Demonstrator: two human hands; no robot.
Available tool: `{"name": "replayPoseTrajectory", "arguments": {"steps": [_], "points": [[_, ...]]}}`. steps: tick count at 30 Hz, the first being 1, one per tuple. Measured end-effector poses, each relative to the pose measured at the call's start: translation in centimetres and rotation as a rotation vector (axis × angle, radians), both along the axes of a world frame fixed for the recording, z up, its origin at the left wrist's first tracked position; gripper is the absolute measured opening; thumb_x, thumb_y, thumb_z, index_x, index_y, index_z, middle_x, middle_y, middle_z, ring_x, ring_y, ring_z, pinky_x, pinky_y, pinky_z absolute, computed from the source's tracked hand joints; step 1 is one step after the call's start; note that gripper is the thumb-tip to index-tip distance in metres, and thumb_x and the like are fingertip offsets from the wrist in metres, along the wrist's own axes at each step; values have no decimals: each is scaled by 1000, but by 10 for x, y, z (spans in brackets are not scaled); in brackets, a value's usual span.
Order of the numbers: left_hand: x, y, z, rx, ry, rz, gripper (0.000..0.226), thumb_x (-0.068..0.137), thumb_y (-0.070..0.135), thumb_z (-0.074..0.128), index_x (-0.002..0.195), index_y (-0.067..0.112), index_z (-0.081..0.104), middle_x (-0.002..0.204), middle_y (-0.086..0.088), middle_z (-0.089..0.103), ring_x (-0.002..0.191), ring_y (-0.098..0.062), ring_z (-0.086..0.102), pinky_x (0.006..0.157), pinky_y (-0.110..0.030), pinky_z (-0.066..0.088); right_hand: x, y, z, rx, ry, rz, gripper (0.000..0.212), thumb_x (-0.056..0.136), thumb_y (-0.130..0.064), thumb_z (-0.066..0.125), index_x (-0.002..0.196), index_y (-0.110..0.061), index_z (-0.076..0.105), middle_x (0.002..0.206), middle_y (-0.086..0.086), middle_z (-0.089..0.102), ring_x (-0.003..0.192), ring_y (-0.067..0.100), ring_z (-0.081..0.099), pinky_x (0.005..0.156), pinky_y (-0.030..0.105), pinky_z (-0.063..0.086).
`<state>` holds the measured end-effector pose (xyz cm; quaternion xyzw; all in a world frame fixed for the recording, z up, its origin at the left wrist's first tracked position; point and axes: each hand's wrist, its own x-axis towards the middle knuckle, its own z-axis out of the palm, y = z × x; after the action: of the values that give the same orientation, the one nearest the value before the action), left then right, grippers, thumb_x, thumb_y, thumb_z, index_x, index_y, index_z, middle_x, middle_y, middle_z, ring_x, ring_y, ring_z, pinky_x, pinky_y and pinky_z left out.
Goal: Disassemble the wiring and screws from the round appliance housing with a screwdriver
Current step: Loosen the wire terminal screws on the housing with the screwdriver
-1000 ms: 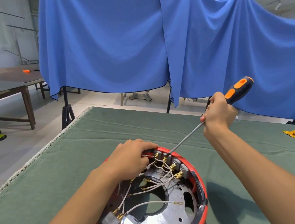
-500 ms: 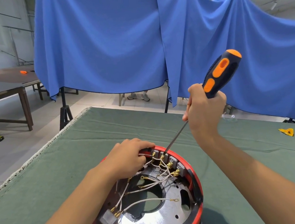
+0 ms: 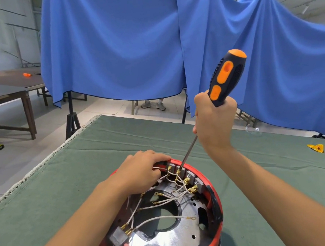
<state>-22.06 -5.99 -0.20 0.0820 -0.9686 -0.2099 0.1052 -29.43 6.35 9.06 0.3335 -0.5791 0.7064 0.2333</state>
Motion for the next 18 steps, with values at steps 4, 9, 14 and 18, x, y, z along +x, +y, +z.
{"name": "replayPoseTrajectory", "arguments": {"steps": [4, 9, 14, 18], "points": [[-1, 0, 0, -6, 2, 4, 54, 89, 17, 44, 136, 44, 42, 135, 8, 49, 125, -16, 41, 104, -37, 29, -17, -2, 5, -22, -143, -17, 30, 68, -14, 51, 55, -3, 27, 54, 10, 22, 50, 37, 19, 38, 37, 26], [-2, 0, 1, -1, 2, 2, 53, 90, 17, 45, 136, 44, 43, 134, 9, 49, 124, -15, 42, 104, -37, 30, -34, -3, 6, -23, -266, -71, 18, 69, -18, 51, 59, -11, 38, 47, 0, 25, 50, 23, 25, 45, 34, 30], [-1, 0, 1, 0, -2, 6, 53, 90, 17, 44, 135, 44, 44, 134, 8, 50, 123, -16, 43, 105, -38, 31, -55, -4, 6, -51, -430, -150, 24, 70, -18, 53, 58, -15, 32, 45, -2, 27, 42, 19, 25, 47, 30, 30], [-1, 0, 1, 3, -1, 6, 52, 90, 17, 44, 135, 44, 44, 134, 7, 50, 123, -16, 43, 105, -39, 32, -77, 2, -2, -85, -566, -219, 25, 75, -14, 54, 57, -13, 36, 40, -4, 32, 40, 22, 32, 33, 14, 28]]}}
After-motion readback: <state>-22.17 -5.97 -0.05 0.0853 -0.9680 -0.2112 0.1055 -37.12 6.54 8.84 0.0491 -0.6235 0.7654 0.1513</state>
